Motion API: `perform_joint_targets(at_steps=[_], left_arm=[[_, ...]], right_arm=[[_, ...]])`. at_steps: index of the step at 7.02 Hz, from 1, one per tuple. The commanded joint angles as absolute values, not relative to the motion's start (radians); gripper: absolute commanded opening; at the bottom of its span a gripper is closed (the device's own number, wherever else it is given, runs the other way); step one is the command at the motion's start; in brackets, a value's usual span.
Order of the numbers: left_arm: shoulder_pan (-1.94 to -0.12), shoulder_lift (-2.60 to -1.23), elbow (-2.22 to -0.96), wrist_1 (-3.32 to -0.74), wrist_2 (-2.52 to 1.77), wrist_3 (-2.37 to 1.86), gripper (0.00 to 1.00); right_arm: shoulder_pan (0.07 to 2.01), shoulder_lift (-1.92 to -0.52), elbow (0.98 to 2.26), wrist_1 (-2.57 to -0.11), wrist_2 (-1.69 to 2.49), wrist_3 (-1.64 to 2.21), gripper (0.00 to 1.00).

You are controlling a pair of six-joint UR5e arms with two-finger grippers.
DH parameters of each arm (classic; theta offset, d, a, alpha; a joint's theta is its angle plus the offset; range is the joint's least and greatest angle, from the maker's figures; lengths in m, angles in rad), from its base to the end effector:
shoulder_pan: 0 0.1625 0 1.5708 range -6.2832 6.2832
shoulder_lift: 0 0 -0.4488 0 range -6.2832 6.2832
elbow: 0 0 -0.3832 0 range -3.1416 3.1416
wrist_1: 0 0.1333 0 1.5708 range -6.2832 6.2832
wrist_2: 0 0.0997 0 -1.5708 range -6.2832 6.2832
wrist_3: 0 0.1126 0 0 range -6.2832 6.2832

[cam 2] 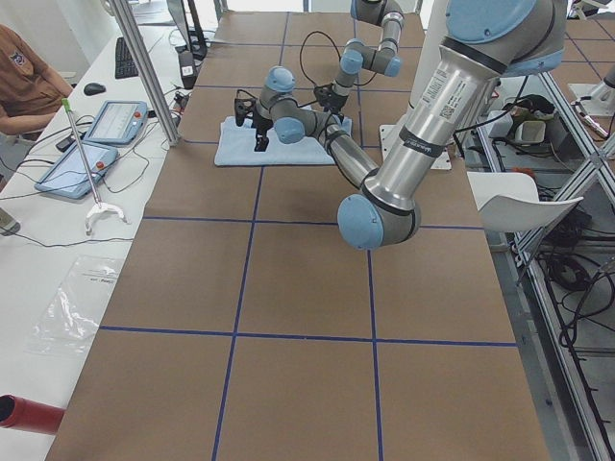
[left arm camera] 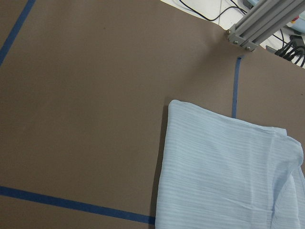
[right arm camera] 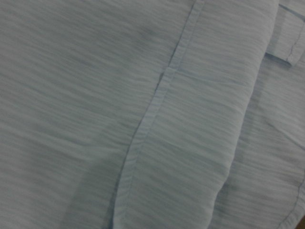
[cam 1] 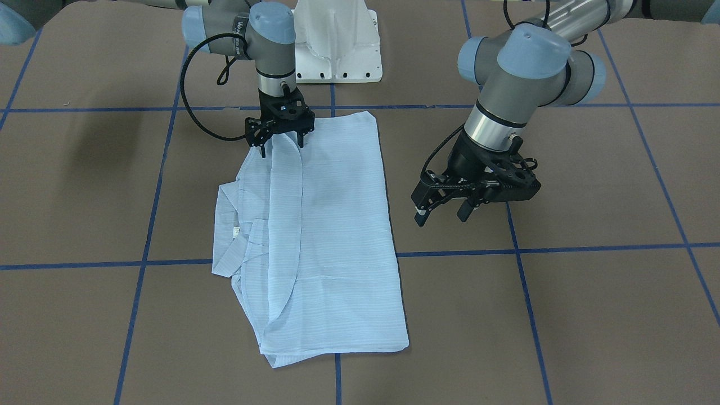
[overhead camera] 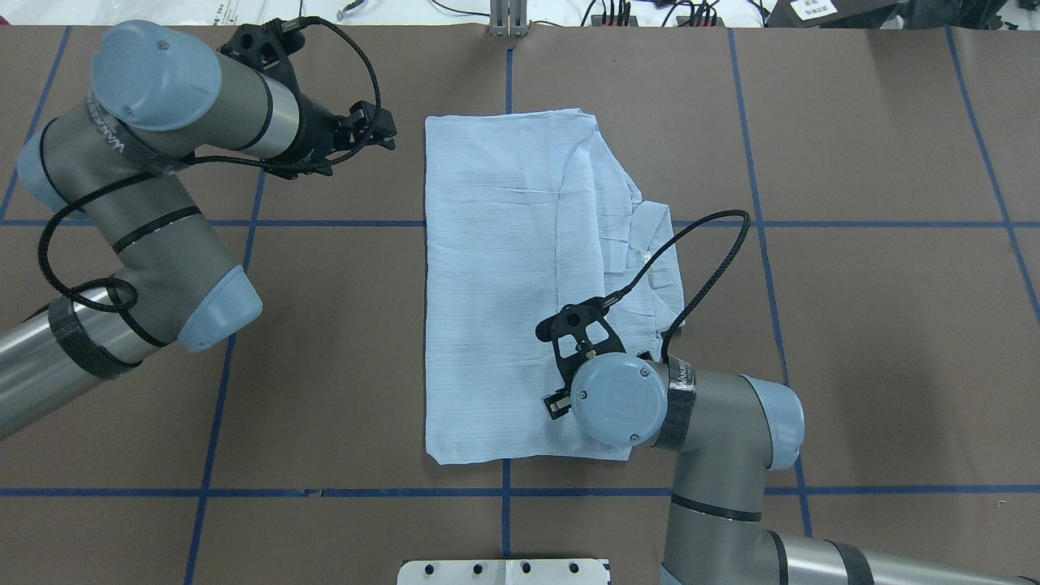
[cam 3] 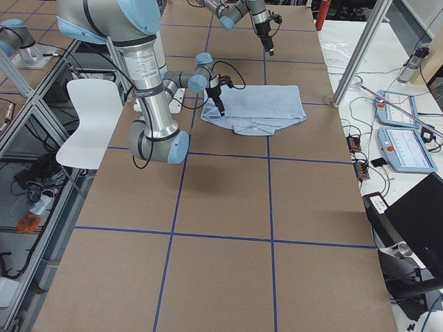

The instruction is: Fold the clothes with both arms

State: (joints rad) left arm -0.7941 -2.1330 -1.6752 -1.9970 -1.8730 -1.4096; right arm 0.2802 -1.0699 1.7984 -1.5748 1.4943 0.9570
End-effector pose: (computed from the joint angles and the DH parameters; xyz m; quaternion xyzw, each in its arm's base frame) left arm 0.4067 -0.5562 0.2662 0.1219 0.5153 -0.1885 0.8271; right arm -0.5859 -0.3163 0.3190 0.1853 -0.3039 -0.1418 0.9237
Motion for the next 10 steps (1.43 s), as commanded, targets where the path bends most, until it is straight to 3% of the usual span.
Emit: perform_joint_targets(at_steps=[1,4,7,10], left_arm=[[-0.792,-2.134,-1.675,-1.997,-1.873,-1.41,1.0],[-0.788,-2.143,-1.678,-1.996,-1.875,-1.413,1.0],[-0.778,-2.149,-1.686,-1.99,-1.875,-1.416,1.0],[-0.776,-2.148,-1.689,-1.983,-1.878,-1.411,1.0]], right_arm=[[0.288,-1.081,1.798,-1.575,1.496,0.951,1.0],[0.359,-1.196,1.856,-1.568,1.515,0.875,1.0],[0.407,-1.503,2.095,-1.565,1.537,0.831,1.0],[0.436,-1.384,2.108,-1.568,1.555,0.85,1.0]])
